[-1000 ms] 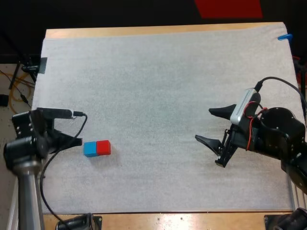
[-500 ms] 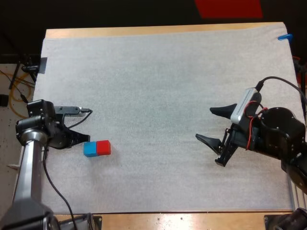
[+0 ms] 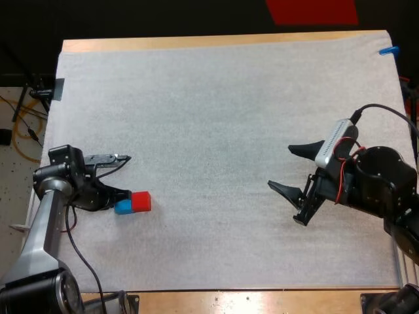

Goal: Stack red cube on blue cube

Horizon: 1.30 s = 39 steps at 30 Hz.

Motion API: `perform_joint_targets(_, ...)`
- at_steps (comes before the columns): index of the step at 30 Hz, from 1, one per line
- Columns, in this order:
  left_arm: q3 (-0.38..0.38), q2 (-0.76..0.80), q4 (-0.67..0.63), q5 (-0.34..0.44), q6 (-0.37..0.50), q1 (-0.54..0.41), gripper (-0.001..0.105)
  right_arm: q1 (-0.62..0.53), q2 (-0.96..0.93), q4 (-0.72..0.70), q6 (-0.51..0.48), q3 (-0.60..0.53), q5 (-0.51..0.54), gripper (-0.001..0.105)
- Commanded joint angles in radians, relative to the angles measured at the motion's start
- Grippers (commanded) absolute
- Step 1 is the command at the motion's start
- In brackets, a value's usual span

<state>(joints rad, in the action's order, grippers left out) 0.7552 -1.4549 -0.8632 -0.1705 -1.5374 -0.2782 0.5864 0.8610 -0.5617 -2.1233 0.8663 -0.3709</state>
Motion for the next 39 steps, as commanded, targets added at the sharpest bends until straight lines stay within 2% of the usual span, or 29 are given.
perform_joint_targets(1, -0.001, 0.001, 0.004, -0.017, -0.019, -0.001, 0.0, 0.002, -0.004, 0.013, -0.009, 0.01, 0.001, 0.071)
perform_joint_targets(5, -0.001, 0.001, 0.007, -0.074, -0.037, 0.013, 0.0, 0.002, -0.004, 0.013, -0.009, 0.01, 0.001, 0.071)
perform_joint_targets(9, -0.001, 0.001, 0.013, -0.073, -0.037, 0.059, 0.0, 0.002, -0.004, 0.013, -0.009, 0.01, 0.001, 0.071)
perform_joint_targets(13, -0.001, 0.001, 0.03, -0.073, -0.075, 0.109, 0.0, 0.002, -0.004, 0.013, -0.009, 0.01, 0.001, 0.071)
perform_joint_targets(19, -0.001, 0.001, 0.036, -0.077, -0.118, 0.221, 0.0, 0.002, -0.004, 0.013, -0.009, 0.01, 0.001, 0.071)
perform_joint_targets(24, -0.001, 0.001, 0.036, -0.116, -0.172, 0.329, 0.0, 0.002, -0.004, 0.013, -0.009, 0.01, 0.001, 0.071)
perform_joint_targets(27, -0.001, 0.001, 0.036, -0.157, -0.175, 0.389, 0.0, 0.002, -0.004, 0.013, -0.009, 0.01, 0.001, 0.071)
perform_joint_targets(33, -0.001, 0.001, 0.036, -0.163, -0.171, 0.5, 0.0, 0.002, -0.004, 0.013, -0.009, 0.01, 0.001, 0.071)
perform_joint_targets(39, -0.001, 0.069, 0.036, -0.132, -0.145, 0.525, 0.0, 0.002, -0.004, 0.013, -0.009, 0.01, 0.001, 0.071)
